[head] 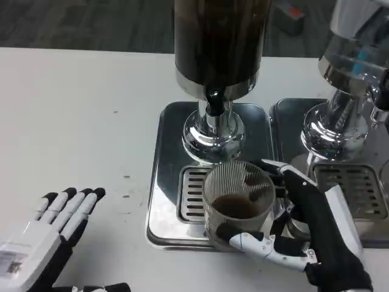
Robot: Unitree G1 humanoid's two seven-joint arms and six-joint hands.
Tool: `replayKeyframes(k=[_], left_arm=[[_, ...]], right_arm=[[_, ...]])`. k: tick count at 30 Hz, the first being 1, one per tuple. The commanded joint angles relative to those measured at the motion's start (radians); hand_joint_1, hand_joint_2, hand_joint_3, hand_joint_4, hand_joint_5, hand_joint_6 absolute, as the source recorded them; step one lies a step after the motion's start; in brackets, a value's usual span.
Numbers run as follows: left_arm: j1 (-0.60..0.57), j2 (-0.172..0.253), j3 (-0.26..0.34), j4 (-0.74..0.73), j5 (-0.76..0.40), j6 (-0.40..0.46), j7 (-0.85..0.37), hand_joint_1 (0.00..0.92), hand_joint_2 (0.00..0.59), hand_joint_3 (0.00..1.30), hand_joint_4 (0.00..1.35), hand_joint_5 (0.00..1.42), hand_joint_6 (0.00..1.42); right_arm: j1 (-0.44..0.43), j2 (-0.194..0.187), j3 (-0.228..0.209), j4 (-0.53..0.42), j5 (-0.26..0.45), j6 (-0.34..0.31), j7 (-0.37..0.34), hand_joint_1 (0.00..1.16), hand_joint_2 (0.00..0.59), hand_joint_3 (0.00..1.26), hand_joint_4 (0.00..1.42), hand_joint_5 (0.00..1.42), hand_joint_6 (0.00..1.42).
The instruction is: Grasp the cup under the faucet to collect the drink, then remove the cup.
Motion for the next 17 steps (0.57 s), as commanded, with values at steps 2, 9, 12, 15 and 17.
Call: replayKeyframes(k=[2,9,12,15,17], left_arm=[[0.029,-0.008,0.027,-0.025,0.006,0.021,0.008,0.000,0.064,0.00,0.00,0.00,0.00],[0.022,-0.015,0.027,-0.021,-0.002,0.031,-0.007,0.000,0.067,0.00,0.00,0.00,0.00],[0.018,-0.015,0.028,-0.017,-0.005,0.035,-0.009,0.000,0.068,0.00,0.00,0.00,0.00],[0.013,-0.013,0.025,-0.016,-0.005,0.033,-0.010,0.000,0.068,0.00,0.00,0.00,0.00],[0.013,-0.013,0.023,-0.017,-0.005,0.033,-0.011,0.000,0.068,0.00,0.00,0.00,0.00]], right_arm=[[0.015,-0.010,-0.003,-0.074,0.032,-0.013,0.029,0.99,0.208,0.51,0.69,0.78,1.06],[0.022,0.002,0.006,-0.072,0.038,-0.012,0.029,0.99,0.215,0.51,0.69,0.78,1.06],[0.025,0.004,0.006,-0.074,0.035,-0.012,0.028,0.99,0.217,0.51,0.69,0.78,1.06],[0.030,0.007,0.006,-0.077,0.033,-0.012,0.027,0.99,0.218,0.51,0.69,0.78,1.06],[0.034,0.009,0.006,-0.080,0.031,-0.011,0.027,0.99,0.218,0.51,0.70,0.78,1.06]])
